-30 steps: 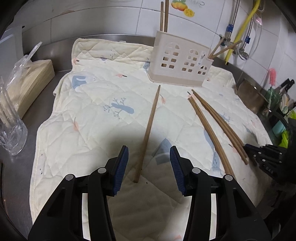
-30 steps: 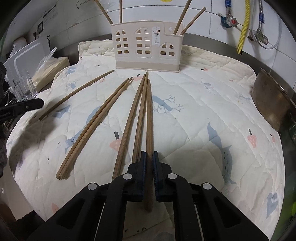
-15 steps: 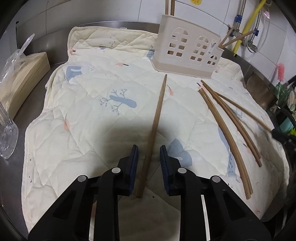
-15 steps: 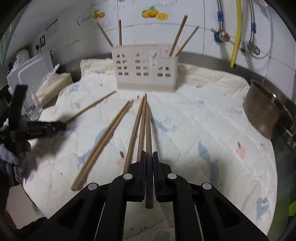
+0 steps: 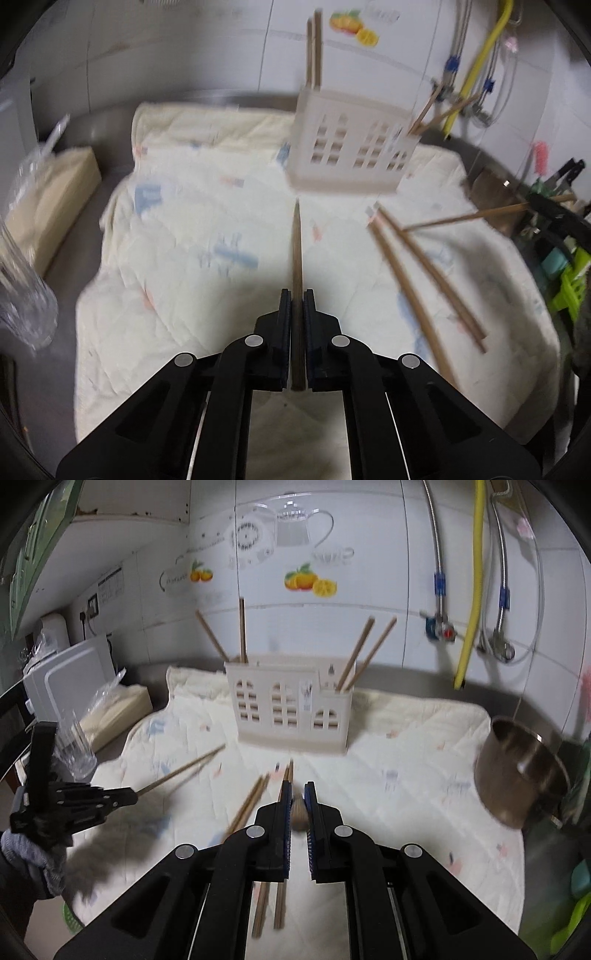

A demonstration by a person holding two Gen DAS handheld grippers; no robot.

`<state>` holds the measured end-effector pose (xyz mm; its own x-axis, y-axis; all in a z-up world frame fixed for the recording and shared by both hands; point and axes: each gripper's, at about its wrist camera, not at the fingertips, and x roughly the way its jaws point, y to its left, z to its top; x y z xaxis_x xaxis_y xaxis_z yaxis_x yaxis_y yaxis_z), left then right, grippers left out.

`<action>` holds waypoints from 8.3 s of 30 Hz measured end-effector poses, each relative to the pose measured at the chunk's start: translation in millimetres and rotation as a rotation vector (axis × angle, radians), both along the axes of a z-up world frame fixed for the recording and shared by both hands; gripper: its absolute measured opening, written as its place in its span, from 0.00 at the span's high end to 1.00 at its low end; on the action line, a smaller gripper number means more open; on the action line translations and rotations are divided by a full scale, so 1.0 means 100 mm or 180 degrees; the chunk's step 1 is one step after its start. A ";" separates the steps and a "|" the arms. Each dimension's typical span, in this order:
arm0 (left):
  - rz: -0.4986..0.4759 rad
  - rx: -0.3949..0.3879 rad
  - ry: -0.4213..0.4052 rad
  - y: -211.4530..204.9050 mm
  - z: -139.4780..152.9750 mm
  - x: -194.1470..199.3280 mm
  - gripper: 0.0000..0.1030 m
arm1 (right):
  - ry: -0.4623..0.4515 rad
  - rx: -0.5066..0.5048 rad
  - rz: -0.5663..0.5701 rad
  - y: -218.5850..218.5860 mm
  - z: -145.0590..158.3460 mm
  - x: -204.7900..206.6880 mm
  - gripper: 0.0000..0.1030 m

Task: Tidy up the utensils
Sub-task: 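Close the left tool on another wooden chopstick while the right tool holds its own, then lift both held chopsticks upright and carry them above the beige holder, then lower the chopsticks into the holder and open both tools, then move both open tools back down to the loose chopsticks, then grasp a chopstick with the right tool while the left tool grasps another, then lift both chopsticks upright and carry them above the beige holder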

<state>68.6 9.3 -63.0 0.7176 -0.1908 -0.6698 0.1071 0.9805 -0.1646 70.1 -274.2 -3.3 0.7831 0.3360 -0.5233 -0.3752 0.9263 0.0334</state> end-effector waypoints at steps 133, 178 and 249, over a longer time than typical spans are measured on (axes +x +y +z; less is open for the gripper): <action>0.0000 -0.0256 0.0037 -0.22 0.04 -0.14 0.49 | 0.0908 -0.0228 0.0170 0.21 -1.15 0.15 0.91; 0.0000 -0.0361 0.0738 -1.18 -0.56 0.06 0.91 | 0.0782 0.0148 0.0024 -0.10 -1.03 -0.02 0.94; -0.0225 0.0076 -0.1086 -0.57 2.25 1.08 0.95 | -0.0381 0.0094 0.0257 0.11 1.47 1.01 0.94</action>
